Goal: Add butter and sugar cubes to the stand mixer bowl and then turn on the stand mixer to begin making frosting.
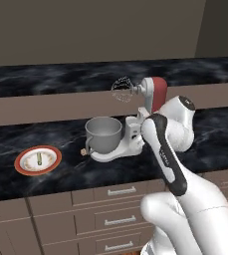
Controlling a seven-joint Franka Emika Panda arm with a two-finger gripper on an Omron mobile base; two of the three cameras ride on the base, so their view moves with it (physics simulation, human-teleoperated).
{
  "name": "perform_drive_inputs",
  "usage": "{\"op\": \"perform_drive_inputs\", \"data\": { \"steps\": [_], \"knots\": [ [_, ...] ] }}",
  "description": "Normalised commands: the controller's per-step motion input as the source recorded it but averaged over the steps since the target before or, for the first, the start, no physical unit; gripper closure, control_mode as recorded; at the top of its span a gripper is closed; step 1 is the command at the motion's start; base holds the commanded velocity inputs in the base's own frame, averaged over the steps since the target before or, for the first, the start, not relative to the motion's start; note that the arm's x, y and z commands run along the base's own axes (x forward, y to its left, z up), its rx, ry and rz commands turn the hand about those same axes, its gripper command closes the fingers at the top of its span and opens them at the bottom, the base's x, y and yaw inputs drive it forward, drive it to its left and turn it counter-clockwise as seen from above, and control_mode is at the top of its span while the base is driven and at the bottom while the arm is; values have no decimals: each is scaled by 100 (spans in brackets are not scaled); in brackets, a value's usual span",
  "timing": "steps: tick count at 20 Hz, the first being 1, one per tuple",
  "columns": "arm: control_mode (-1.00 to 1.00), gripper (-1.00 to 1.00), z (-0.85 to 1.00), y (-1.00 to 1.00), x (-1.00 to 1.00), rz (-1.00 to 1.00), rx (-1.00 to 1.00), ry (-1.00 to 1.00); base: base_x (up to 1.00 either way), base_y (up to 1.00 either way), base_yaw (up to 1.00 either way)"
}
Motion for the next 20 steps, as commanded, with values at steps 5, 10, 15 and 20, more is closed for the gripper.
{"op": "perform_drive_inputs", "data": {
  "steps": [5, 10, 15, 20],
  "knots": [
    [-100, 100, 32, 94, 22, -21, -25, 12, 0, 0, 0],
    [-100, 100, 6, 62, 62, -32, -17, 6, 0, 0, 0],
    [-100, 100, 5, 21, 73, -39, -9, 5, 0, 0, 0],
    [-100, 100, 2, 7, 73, -40, -6, 7, 0, 0, 0]
  ]
}}
